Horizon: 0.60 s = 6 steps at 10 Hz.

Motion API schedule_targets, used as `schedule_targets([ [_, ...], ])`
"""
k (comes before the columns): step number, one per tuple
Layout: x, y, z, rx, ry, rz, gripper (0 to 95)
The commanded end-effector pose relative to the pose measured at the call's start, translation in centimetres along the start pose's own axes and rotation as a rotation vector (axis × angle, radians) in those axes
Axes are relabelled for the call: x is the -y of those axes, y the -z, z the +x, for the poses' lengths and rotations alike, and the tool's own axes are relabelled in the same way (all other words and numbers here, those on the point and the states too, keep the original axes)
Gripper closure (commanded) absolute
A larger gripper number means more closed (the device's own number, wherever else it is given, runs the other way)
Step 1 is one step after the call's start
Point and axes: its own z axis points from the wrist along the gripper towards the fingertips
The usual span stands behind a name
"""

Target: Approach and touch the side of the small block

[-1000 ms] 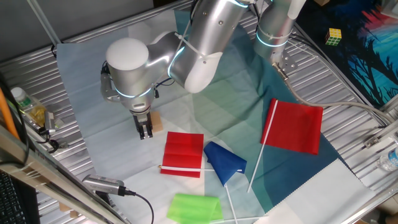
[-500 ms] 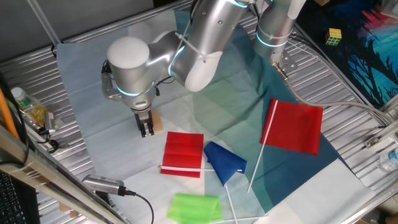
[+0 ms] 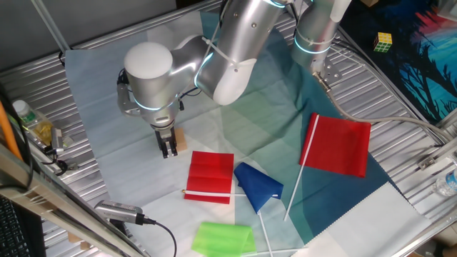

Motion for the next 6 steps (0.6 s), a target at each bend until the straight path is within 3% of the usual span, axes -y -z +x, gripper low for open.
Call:
schedule_targets([
  [1,-0.24,0.18,-0.1,-0.005,-0.004,0.002,95.0],
  [6,-0.38,0.13,-0.41,-0.005,-0.004,0.001,95.0],
])
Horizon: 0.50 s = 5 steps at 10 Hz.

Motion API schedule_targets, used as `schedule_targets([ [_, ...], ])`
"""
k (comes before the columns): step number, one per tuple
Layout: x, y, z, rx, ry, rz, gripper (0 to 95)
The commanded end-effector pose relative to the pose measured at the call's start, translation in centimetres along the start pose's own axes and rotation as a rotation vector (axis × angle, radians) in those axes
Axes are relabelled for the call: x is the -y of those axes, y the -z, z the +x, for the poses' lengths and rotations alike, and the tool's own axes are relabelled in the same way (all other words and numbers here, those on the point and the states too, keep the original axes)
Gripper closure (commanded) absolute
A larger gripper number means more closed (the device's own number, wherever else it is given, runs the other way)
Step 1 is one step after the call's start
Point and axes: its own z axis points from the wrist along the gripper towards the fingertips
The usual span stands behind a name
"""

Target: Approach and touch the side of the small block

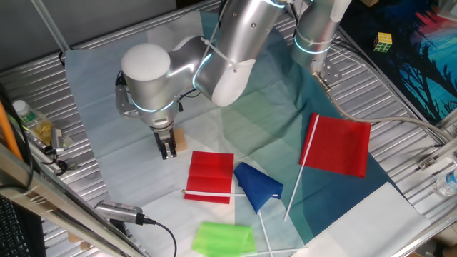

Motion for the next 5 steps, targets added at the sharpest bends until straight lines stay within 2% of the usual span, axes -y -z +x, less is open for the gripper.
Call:
schedule_targets([
  [1,-0.29,0.04,-0.25,-0.003,0.001,0.005,95.0],
  [5,0.49,-0.17,0.44,-0.012,0.017,0.003,95.0],
])
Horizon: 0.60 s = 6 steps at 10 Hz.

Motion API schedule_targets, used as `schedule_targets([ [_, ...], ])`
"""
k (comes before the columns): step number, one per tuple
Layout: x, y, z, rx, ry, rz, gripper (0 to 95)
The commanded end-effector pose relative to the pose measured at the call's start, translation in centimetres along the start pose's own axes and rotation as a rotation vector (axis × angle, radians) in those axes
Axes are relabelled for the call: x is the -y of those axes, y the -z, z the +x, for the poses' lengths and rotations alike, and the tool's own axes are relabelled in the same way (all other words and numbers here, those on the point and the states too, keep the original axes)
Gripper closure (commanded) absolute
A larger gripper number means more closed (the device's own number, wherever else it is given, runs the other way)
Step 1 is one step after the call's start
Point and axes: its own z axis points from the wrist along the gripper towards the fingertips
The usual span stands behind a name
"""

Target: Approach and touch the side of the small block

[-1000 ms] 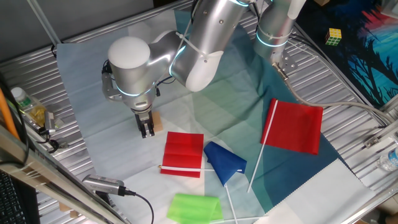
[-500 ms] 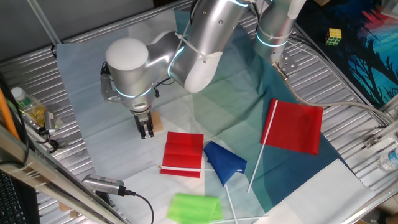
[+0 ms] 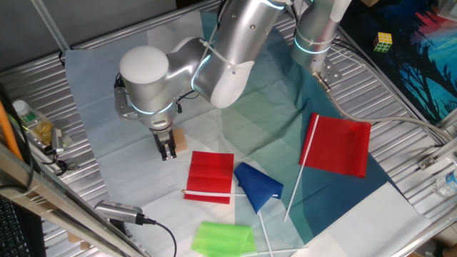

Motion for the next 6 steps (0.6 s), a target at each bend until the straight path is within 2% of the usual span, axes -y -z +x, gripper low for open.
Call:
schedule_targets([
  [1,0.4,0.27,0.45,0.0,0.003,-0.005,95.0],
  [6,0.39,0.29,0.45,0.001,0.003,-0.003,95.0],
])
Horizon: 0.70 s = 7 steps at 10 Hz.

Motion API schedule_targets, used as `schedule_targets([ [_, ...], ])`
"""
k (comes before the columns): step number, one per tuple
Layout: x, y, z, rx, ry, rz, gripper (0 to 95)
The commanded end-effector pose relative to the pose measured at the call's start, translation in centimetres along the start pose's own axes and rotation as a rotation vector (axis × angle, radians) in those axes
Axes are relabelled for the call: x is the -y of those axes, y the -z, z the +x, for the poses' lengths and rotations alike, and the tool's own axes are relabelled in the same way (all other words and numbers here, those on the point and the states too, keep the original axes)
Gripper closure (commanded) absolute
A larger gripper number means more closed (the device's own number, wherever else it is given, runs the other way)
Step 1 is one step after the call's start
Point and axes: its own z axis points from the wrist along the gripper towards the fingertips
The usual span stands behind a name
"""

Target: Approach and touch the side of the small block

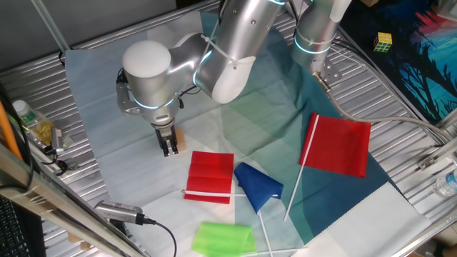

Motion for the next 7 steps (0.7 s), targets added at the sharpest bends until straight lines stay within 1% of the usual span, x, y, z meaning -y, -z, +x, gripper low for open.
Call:
schedule_targets([
  [1,0.01,0.12,0.11,0.0,0.002,0.001,95.0],
  [7,0.0,0.13,0.11,-0.001,-0.019,0.002,95.0],
])
